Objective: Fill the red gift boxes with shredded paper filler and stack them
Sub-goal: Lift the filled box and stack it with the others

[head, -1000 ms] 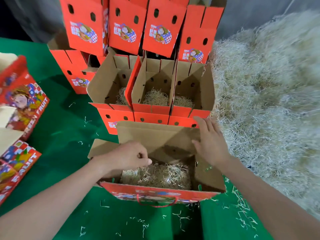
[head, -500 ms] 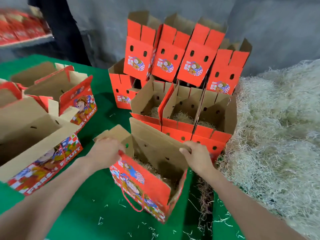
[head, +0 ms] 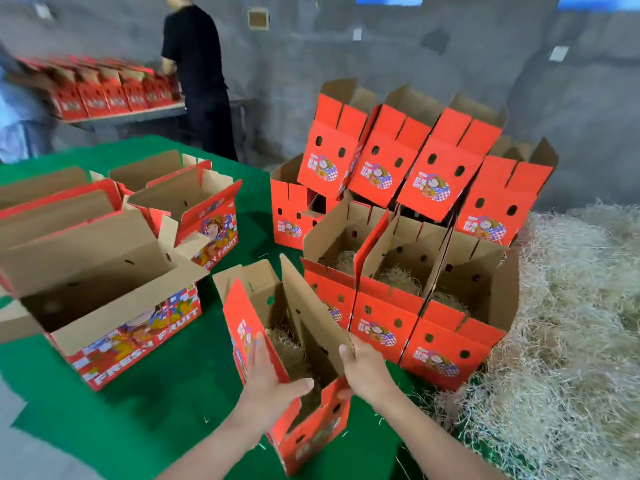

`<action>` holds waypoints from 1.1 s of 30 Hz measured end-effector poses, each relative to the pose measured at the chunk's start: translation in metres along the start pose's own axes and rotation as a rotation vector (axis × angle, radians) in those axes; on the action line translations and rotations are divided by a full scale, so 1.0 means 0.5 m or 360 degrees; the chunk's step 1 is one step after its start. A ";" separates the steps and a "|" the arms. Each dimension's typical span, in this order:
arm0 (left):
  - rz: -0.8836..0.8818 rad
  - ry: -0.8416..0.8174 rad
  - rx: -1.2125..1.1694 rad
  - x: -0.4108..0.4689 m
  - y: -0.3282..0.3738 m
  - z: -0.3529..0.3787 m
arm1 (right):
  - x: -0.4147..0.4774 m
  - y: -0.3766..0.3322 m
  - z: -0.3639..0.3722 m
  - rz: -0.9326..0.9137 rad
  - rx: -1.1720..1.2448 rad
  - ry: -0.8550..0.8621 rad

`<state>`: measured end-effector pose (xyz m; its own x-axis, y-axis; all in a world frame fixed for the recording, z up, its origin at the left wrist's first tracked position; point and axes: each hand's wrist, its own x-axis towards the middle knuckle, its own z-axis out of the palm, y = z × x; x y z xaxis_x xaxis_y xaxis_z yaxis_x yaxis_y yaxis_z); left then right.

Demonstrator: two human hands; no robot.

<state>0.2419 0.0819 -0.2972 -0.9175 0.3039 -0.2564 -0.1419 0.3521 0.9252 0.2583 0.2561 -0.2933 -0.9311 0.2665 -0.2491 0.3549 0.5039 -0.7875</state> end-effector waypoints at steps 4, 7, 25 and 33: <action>-0.0035 0.0227 -0.0053 0.019 -0.008 -0.045 | 0.044 -0.029 0.041 0.0217 0.0261 0.0035; -0.0102 0.0167 -0.0100 0.042 -0.026 -0.074 | 0.068 -0.058 0.078 0.0276 0.0405 0.0093; -0.0150 -0.0274 -0.0355 0.472 0.016 -0.336 | 0.378 -0.269 0.139 -0.0410 -0.2056 0.0343; -0.0048 -0.0557 -0.0220 0.594 0.058 -0.316 | 0.437 -0.311 0.105 -0.0025 -0.2195 0.0246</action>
<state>-0.0933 0.0427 -0.3023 -0.7331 0.5877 -0.3423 -0.2377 0.2502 0.9386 -0.0049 0.1929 -0.2546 -0.9492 0.2948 -0.1097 0.2245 0.8792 0.4202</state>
